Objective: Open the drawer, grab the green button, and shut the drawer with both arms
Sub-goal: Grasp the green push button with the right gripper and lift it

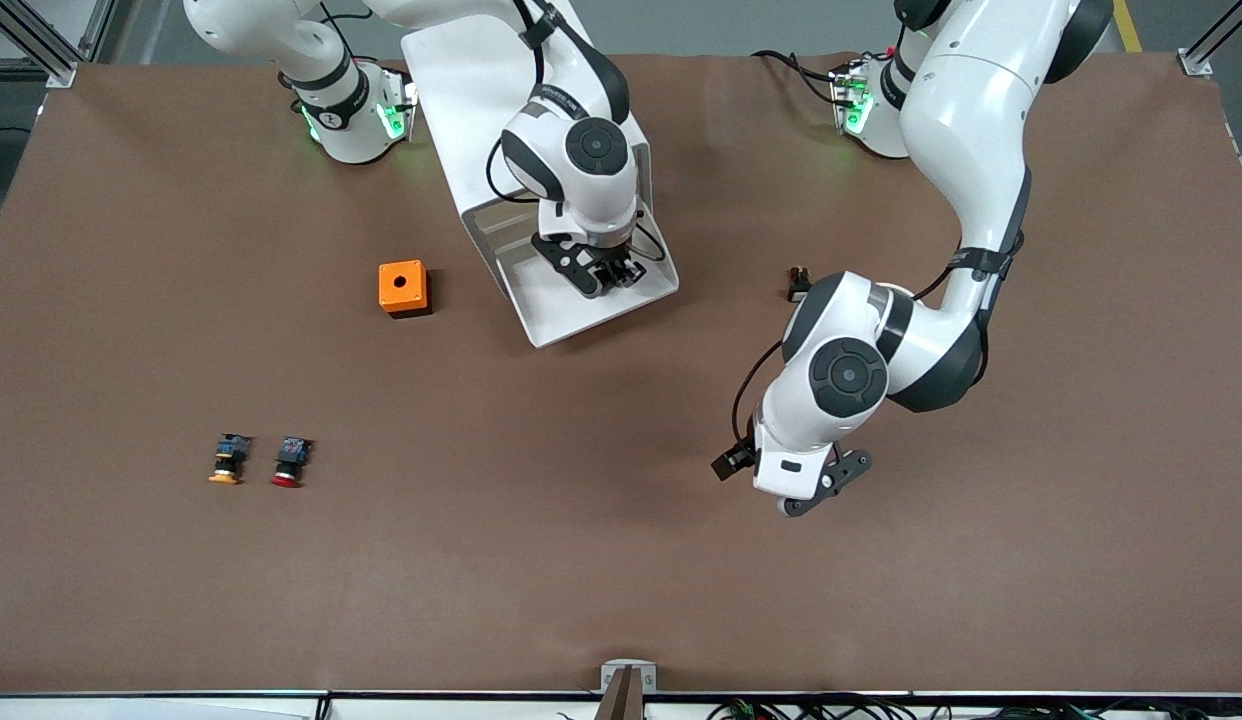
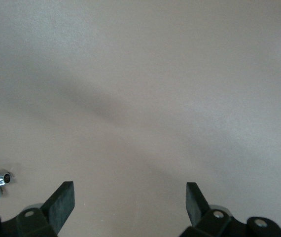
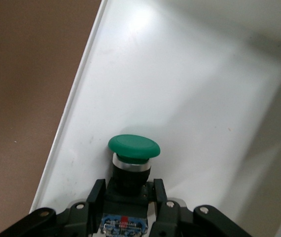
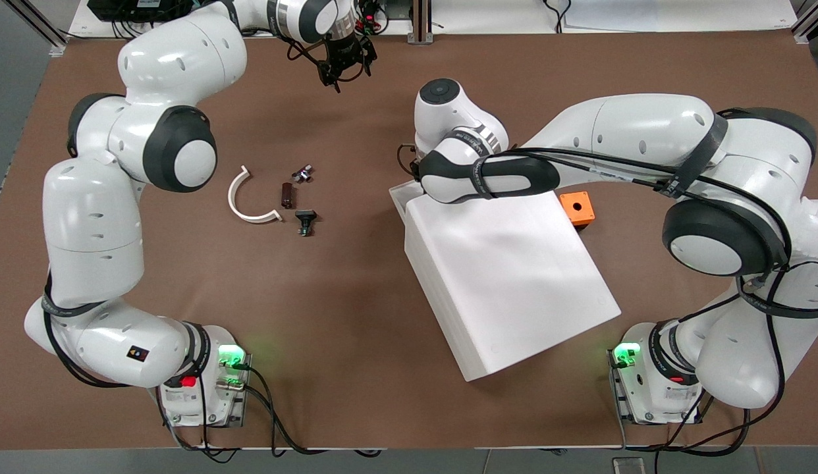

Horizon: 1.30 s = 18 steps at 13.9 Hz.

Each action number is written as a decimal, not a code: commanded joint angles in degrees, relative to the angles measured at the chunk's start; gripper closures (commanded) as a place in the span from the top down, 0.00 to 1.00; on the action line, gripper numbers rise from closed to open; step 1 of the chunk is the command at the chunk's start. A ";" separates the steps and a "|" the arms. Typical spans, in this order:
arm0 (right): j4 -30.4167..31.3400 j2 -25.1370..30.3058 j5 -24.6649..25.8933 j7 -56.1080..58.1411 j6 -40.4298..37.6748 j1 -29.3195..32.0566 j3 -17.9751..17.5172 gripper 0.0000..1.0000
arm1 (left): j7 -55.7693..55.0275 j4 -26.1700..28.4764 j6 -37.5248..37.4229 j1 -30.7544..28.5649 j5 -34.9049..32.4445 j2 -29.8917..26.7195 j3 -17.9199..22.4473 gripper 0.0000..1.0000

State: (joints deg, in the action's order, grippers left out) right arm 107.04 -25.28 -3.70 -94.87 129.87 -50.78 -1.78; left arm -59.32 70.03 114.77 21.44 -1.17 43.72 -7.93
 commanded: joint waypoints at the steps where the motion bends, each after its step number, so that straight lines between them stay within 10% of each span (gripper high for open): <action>1: -1.13 -0.04 -0.26 -1.20 -0.59 -0.73 0.46 0.03 | -0.18 1.51 0.19 0.27 -1.47 -1.44 -0.07 0.99; 7: -13.59 0.22 -0.52 7.81 -15.06 5.67 0.64 0.00 | -0.09 1.52 0.19 2.90 -1.47 -1.09 -0.68 0.99; 18: -10.63 4.89 -0.26 63.79 -17.73 32.21 0.82 0.00 | 0.52 1.78 0.89 11.16 -1.38 1.19 -0.68 0.99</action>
State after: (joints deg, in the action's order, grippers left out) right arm 93.78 -21.86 -3.68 -38.70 111.62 -22.56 0.15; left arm -59.24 71.73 114.81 30.95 -1.18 44.30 -8.77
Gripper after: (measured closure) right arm 0.564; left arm 0.004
